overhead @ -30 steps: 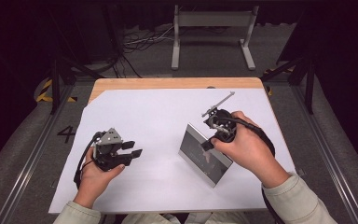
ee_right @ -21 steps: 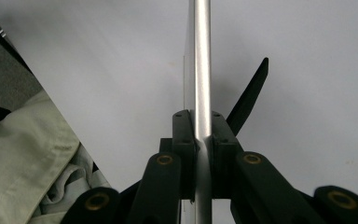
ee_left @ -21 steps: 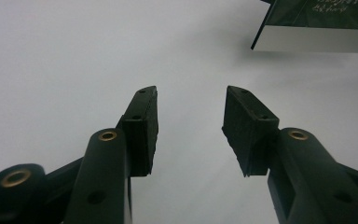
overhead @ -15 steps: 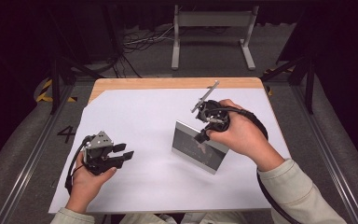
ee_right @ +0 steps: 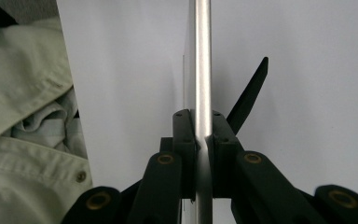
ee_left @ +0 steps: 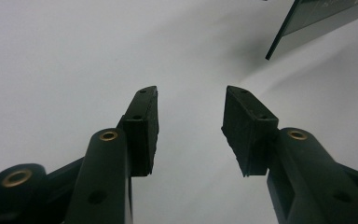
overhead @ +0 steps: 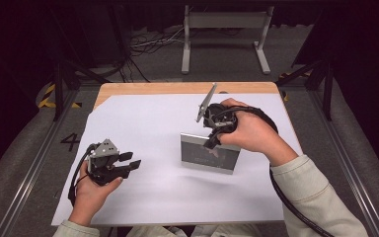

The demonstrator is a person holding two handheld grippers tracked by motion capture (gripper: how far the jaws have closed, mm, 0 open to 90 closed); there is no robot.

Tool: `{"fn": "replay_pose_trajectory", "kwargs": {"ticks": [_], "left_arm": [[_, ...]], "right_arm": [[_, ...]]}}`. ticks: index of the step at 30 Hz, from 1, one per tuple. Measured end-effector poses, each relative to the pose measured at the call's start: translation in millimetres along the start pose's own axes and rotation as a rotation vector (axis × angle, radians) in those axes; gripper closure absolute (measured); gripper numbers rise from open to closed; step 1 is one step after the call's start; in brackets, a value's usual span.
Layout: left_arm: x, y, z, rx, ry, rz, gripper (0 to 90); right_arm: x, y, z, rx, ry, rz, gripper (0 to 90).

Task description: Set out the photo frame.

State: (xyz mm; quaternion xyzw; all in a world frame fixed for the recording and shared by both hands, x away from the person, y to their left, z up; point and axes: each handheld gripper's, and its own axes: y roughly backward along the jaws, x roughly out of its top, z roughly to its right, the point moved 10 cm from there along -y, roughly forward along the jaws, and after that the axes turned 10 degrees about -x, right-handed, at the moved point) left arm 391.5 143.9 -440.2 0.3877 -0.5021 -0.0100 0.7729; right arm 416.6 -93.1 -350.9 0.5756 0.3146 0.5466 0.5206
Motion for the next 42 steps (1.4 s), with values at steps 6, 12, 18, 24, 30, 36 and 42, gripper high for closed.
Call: {"fn": "replay_pose_trajectory", "kwargs": {"ticks": [6,12,18,24,30,36,42], "left_arm": [[-0.3,-1.3,-0.1,-0.001,0.002,-0.006,56.2],[0.3,-2.4,0.7,-0.006,-0.002,-0.005,56.2],[0.3,-2.4,-0.1,-0.004,-0.005,-0.008,56.3],[0.8,-2.6,0.9,-0.008,-0.005,-0.006,56.3],[0.6,-3.2,0.7,-0.006,-0.001,-0.006,56.3],[0.7,-3.1,0.5,-0.006,-0.005,-0.006,56.3],[0.5,-3.9,1.2,-0.008,-0.002,-0.007,56.3]], "right_arm": [[0.9,-3.9,0.5,0.026,0.095,0.006,84.1],[5.2,-9.3,1.7,0.048,0.141,0.029,84.1],[7.6,-14.7,-0.8,0.073,0.211,0.027,84.1],[8.3,-22.9,3.2,0.088,0.215,0.018,84.1],[8.6,-28.9,4.4,0.109,0.213,0.024,84.1],[9.5,-33.3,9.7,0.103,0.188,0.031,84.0],[9.3,-36.5,17.4,0.100,0.160,0.029,84.0]]}}
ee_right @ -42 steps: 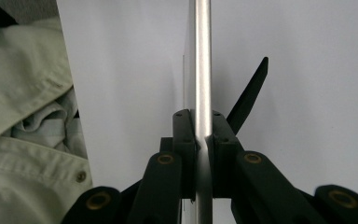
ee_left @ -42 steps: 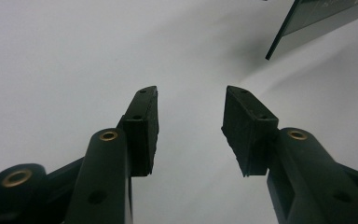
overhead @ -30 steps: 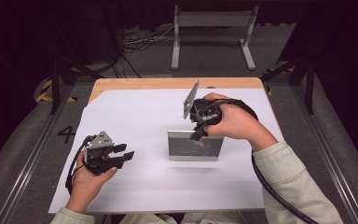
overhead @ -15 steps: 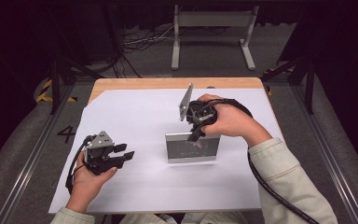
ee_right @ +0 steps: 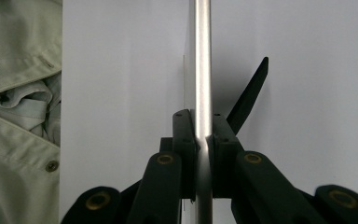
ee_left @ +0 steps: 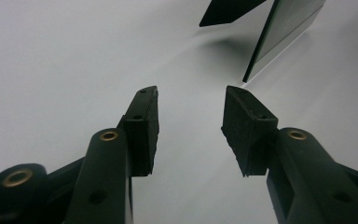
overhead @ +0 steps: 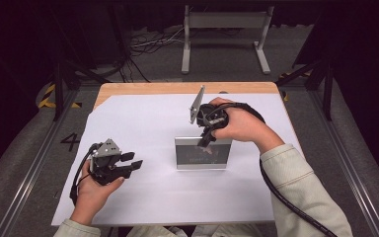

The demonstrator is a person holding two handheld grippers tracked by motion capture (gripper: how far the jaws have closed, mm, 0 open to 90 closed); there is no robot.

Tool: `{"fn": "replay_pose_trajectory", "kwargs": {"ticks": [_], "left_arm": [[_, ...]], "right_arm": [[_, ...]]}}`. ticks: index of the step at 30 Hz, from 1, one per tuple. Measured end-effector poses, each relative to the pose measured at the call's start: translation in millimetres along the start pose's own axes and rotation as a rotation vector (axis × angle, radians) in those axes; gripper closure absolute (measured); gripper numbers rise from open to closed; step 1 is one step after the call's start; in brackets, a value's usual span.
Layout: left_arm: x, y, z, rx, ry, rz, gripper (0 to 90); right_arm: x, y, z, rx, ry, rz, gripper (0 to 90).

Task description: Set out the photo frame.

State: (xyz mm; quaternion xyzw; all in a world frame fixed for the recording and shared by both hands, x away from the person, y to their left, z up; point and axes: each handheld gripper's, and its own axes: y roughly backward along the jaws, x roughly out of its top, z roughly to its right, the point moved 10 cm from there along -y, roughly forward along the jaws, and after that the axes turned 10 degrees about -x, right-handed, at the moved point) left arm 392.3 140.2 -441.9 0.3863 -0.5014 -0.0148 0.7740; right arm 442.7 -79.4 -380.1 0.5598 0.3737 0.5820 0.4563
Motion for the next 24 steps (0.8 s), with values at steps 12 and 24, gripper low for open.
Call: {"fn": "replay_pose_trajectory", "kwargs": {"ticks": [12,24], "left_arm": [[-0.6,-0.3,-1.2,0.000,-0.006,-0.005,56.3],[-0.6,-0.7,-0.3,-0.002,-0.002,-0.005,56.3]], "right_arm": [[-4.7,-9.6,9.3,0.018,-0.024,0.002,83.9],[-5.3,-13.0,21.2,-0.060,-0.004,0.023,77.5]]}}
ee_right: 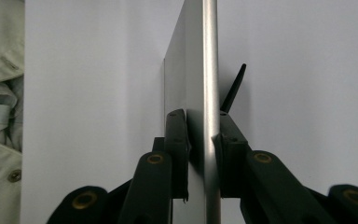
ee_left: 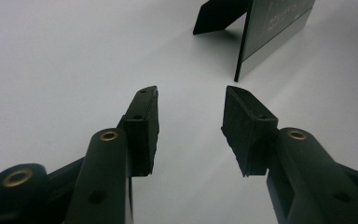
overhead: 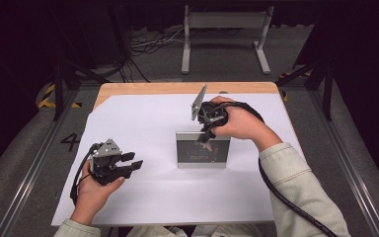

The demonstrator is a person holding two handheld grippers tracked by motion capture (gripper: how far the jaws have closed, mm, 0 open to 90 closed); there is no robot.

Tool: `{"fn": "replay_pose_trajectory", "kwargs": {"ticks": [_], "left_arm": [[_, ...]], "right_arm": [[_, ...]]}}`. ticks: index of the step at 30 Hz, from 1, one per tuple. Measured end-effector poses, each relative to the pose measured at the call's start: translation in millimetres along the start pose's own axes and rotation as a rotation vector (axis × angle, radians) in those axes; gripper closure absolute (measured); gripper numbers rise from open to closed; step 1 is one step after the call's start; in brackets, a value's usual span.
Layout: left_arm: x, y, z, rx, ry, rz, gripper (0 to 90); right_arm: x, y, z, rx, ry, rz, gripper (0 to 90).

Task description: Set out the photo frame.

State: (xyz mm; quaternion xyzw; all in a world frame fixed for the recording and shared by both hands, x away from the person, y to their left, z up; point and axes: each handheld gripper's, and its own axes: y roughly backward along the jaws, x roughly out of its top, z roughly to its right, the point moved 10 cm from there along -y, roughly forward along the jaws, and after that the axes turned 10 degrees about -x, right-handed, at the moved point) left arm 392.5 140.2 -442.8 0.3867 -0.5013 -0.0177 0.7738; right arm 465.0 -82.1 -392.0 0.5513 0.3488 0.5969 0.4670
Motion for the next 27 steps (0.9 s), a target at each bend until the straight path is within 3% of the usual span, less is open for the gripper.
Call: {"fn": "replay_pose_trajectory", "kwargs": {"ticks": [9,15,16,17,19,27], "left_arm": [[0.6,-1.0,-0.2,0.000,-0.005,-0.003,56.2],[2.4,-0.1,-0.3,-0.004,-0.002,0.006,56.2],[2.4,0.1,-0.4,-0.004,-0.004,0.005,56.0],[2.4,0.1,-0.4,-0.004,-0.004,0.005,55.8],[1.6,1.7,-0.9,-0.008,-0.004,0.006,55.4],[-2.6,7.9,-4.2,-0.013,-0.002,0.022,48.5]], "right_arm": [[3.2,-1.0,3.9,-0.041,-0.003,0.030,64.7],[5.2,5.7,3.8,-0.069,-0.025,0.082,50.5],[5.6,11.2,3.4,-0.095,-0.053,0.126,41.0],[5.6,11.2,3.4,-0.095,-0.053,0.126,41.0],[5.5,19.2,2.2,-0.119,-0.057,0.188,36.3],[-1.8,50.7,-3.7,-0.197,-0.153,0.341,26.2]]}}
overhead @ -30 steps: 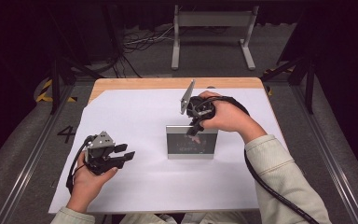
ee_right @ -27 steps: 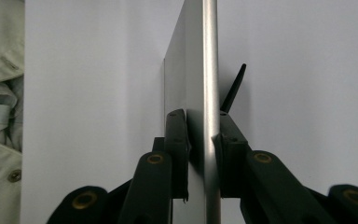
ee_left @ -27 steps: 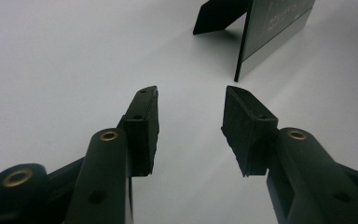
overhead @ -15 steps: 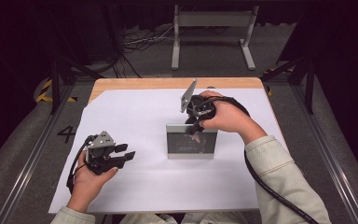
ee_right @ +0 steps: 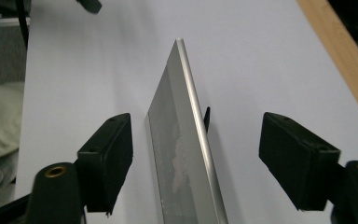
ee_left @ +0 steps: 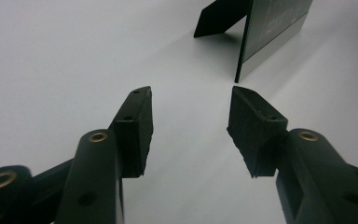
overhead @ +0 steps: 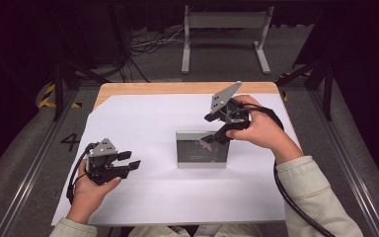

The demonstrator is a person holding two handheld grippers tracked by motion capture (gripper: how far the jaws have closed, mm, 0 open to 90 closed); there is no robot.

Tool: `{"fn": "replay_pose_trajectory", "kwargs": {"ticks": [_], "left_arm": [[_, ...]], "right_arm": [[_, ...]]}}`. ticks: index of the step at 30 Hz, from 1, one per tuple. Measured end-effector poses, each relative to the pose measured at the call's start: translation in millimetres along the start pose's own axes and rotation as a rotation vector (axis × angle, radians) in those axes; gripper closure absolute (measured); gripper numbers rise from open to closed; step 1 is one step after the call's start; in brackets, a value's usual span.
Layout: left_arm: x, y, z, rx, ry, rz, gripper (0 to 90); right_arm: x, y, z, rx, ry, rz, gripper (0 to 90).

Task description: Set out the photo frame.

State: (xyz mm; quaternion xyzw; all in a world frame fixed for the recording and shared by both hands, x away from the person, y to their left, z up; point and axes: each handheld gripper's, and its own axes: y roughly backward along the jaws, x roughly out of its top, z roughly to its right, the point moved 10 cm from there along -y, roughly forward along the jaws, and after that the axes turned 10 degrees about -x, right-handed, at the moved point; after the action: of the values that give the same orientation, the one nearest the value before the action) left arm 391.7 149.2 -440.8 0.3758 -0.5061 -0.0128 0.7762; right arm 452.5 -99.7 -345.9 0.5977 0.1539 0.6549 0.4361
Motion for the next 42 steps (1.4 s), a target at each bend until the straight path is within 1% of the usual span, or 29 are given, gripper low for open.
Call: {"fn": "replay_pose_trajectory", "kwargs": {"ticks": [1,2,3,4,5,6,7,8,9,10,11,12,14,16,18,23,26,27,30,31,33,34,35,36,38,39,41,42], "left_arm": [[-0.8,0.7,-0.6,0.003,-0.007,0.004,46.3],[-0.8,0.7,-0.6,0.003,-0.007,0.004,45.7],[-1.6,1.7,-0.7,0.003,-0.011,0.003,45.7],[-1.4,1.9,-0.3,0.002,-0.009,0.011,43.3],[-1.4,2.9,-0.8,0.004,-0.016,0.013,43.3],[-1.2,4.1,-0.5,0.004,-0.019,0.022,41.1],[-1.2,4.1,-0.5,0.004,-0.019,0.022,39.9],[-1.1,4.9,-0.5,0.006,-0.022,0.027,39.9],[-1.3,5.2,-0.1,0.004,-0.023,0.030,37.6],[-2.1,6.0,-0.9,0.012,-0.026,0.031,36.6],[-2.1,6.0,-0.9,0.012,-0.026,0.031,35.6],[-2.7,6.0,-0.2,0.009,-0.019,0.033,35.6],[-2.9,6.9,-0.3,0.007,-0.021,0.039,33.8],[-2.5,7.2,0.2,0.003,-0.018,0.045,33.6],[-2.2,7.8,0.9,-0.004,-0.017,0.046,33.2],[-2.2,8.2,1.2,-0.011,-0.020,0.045,33.1],[-2.5,8.2,0.6,-0.008,-0.023,0.046,33.2],[-2.4,8.2,0.1,-0.005,-0.031,0.048,33.1],[-3.7,7.1,1.6,-0.006,-0.024,0.054,33.2],[-4.8,6.8,1.6,-0.001,-0.030,0.057,33.2],[-8.5,6.1,2.7,-0.002,-0.034,0.051,33.3],[-9.2,6.7,2.0,0.004,-0.034,0.054,33.3],[-9.2,6.7,2.0,0.004,-0.034,0.054,33.4],[-9.2,7.3,2.0,0.003,-0.028,0.061,33.4],[-8.3,8.0,1.5,0.004,-0.030,0.070,33.4],[-8.0,8.2,1.8,0.001,-0.029,0.074,33.4],[-8.0,8.7,1.5,0.000,-0.036,0.078,33.5],[-8.4,8.7,1.5,0.001,-0.033,0.080,33.5]], "right_arm": [[-2.7,9.1,1.6,-0.028,-0.015,0.018,25.5],[-2.7,9.1,1.6,-0.028,-0.015,0.018,25.5],[-3.9,12.2,2.3,-0.042,-0.032,0.024,24.6],[-7.6,21.3,4.1,-0.069,-0.064,0.047,23.8],[-7.6,21.3,4.1,-0.069,-0.064,0.047,23.8],[-11.5,28.7,5.6,-0.094,-0.091,0.064,22.8],[-11.5,28.7,5.6,-0.094,-0.091,0.064,22.8],[-13.2,31.3,6.0,-0.102,-0.101,0.069,22.3],[-18.7,38.2,7.2,-0.125,-0.122,0.077,21.5],[-21.4,41.1,7.8,-0.135,-0.128,0.077,21.3],[-21.4,41.1,7.8,-0.135,-0.128,0.077,21.3],[-23.8,44.0,8.4,-0.146,-0.134,0.081,21.1],[-30.1,52.8,8.9,-0.171,-0.158,0.095,20.2],[-31.7,55.0,8.8,-0.176,-0.164,0.098,20.0],[-37.8,62.3,9.4,-0.192,-0.176,0.102,18.9],[-50.3,74.5,13.6,-0.228,-0.204,0.105,17.8],[-59.7,79.3,16.0,-0.254,-0.227,0.106,17.8],[-64.1,80.3,16.5,-0.263,-0.238,0.110,17.8],[-76.6,82.3,17.1,-0.290,-0.254,0.104,17.8],[-79.5,83.4,17.6,-0.300,-0.267,0.107,17.7],[-88.5,87.2,18.8,-0.329,-0.301,0.133,17.5],[-92.2,88.1,18.8,-0.337,-0.314,0.145,17.5],[-92.2,88.1,18.8,-0.337,-0.314,0.145,17.5],[-102.2,88.5,18.0,-0.360,-0.343,0.158,17.5],[-105.6,88.2,17.7,-0.367,-0.349,0.161,17.4],[-112.7,87.1,16.6,-0.381,-0.364,0.161,17.4],[-120.1,85.4,14.9,-0.386,-0.379,0.164,17.0],[-123.8,84.2,13.8,-0.386,-0.390,0.167,16.8]]}}
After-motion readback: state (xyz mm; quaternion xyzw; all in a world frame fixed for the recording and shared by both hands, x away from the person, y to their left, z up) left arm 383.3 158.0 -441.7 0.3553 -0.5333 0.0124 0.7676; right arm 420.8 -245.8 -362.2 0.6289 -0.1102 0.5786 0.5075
